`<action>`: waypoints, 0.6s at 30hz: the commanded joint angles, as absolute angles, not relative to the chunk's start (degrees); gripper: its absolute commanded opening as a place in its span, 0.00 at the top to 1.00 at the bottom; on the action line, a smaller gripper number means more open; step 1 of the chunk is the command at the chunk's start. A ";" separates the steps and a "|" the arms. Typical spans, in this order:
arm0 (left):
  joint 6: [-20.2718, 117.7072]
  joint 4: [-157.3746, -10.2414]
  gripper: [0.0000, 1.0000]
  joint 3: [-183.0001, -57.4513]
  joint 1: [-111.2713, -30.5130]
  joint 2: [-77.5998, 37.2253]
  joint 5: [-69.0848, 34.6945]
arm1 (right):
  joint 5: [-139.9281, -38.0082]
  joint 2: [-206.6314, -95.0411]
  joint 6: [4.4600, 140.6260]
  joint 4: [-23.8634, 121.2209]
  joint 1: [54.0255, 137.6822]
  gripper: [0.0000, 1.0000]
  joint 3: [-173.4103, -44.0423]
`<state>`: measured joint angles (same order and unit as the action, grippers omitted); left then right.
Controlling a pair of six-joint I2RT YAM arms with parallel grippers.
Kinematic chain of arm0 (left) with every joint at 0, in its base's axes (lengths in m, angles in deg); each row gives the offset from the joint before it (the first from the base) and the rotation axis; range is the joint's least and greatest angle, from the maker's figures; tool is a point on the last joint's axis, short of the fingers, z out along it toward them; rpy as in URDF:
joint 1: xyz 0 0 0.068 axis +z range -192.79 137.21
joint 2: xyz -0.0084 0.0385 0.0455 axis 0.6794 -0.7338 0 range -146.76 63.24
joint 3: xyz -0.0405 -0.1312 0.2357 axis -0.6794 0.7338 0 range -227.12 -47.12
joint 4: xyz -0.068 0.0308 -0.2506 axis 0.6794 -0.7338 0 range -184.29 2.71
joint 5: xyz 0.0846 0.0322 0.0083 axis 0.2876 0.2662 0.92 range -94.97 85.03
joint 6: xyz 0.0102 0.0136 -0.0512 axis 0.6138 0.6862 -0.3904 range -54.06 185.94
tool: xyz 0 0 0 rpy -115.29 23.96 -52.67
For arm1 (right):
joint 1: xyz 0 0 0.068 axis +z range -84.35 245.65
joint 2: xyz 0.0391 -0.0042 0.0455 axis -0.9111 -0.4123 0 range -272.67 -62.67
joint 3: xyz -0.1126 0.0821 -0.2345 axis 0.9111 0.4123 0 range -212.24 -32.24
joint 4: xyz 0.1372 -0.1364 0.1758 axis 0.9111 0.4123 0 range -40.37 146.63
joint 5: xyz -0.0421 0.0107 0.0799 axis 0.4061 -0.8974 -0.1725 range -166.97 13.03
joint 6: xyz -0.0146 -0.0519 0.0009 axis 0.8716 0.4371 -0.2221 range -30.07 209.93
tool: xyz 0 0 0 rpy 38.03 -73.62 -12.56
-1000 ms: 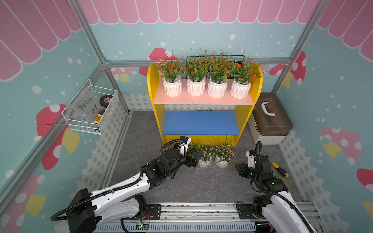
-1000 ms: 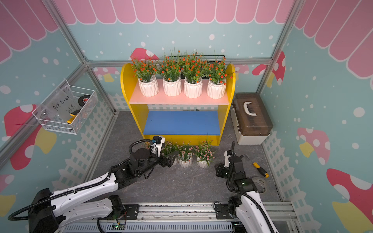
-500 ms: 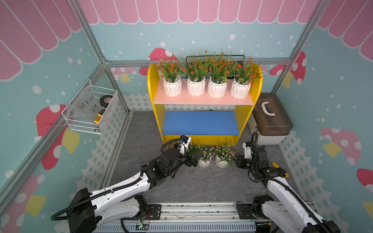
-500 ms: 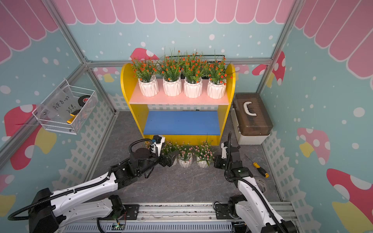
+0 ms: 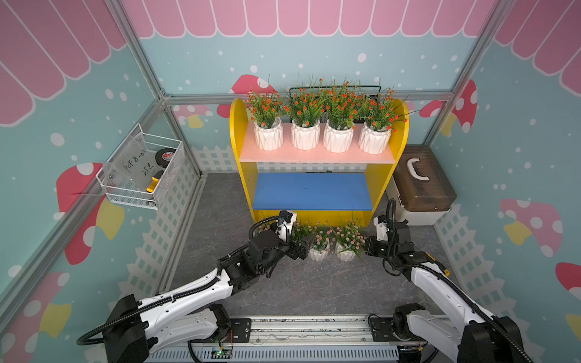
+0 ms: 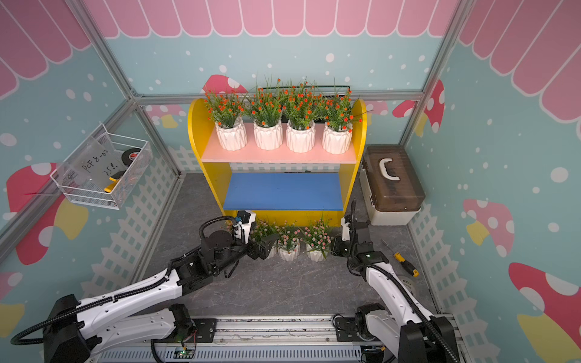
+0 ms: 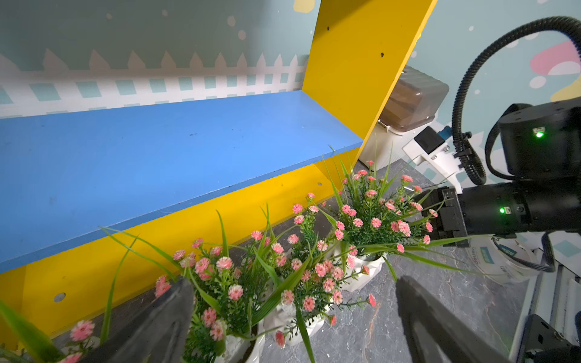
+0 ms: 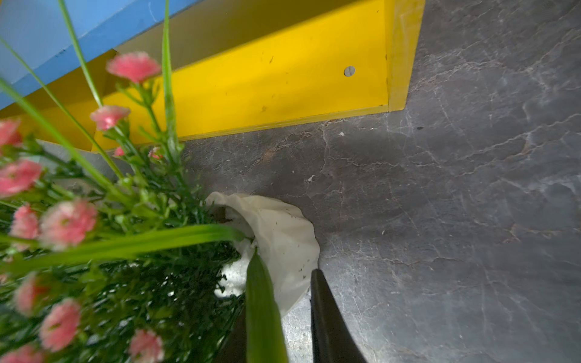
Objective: Place the baby's breath potted plants on the rack by color
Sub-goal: Pick up the baby's breath potted plant from the center of the board.
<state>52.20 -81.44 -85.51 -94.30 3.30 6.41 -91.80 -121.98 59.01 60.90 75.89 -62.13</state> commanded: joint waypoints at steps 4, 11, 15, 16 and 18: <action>51.78 -81.39 0.02 -85.27 -94.65 4.27 7.54 | -93.97 -125.22 59.44 57.55 76.26 0.79 -64.07; 52.38 -80.93 0.02 -84.85 -94.65 4.92 6.20 | -94.39 -128.44 59.61 56.97 76.41 0.80 -64.74; 52.88 -79.83 0.01 -84.30 -94.74 5.22 4.45 | -93.36 -130.15 60.21 57.77 77.26 0.80 -65.38; 53.01 -79.69 0.01 -84.21 -94.73 5.29 4.11 | -92.98 -130.57 60.42 58.12 77.49 0.80 -65.60; 53.00 -79.73 0.02 -84.22 -94.81 5.26 4.05 | -92.49 -131.31 60.80 58.74 77.95 0.80 -65.94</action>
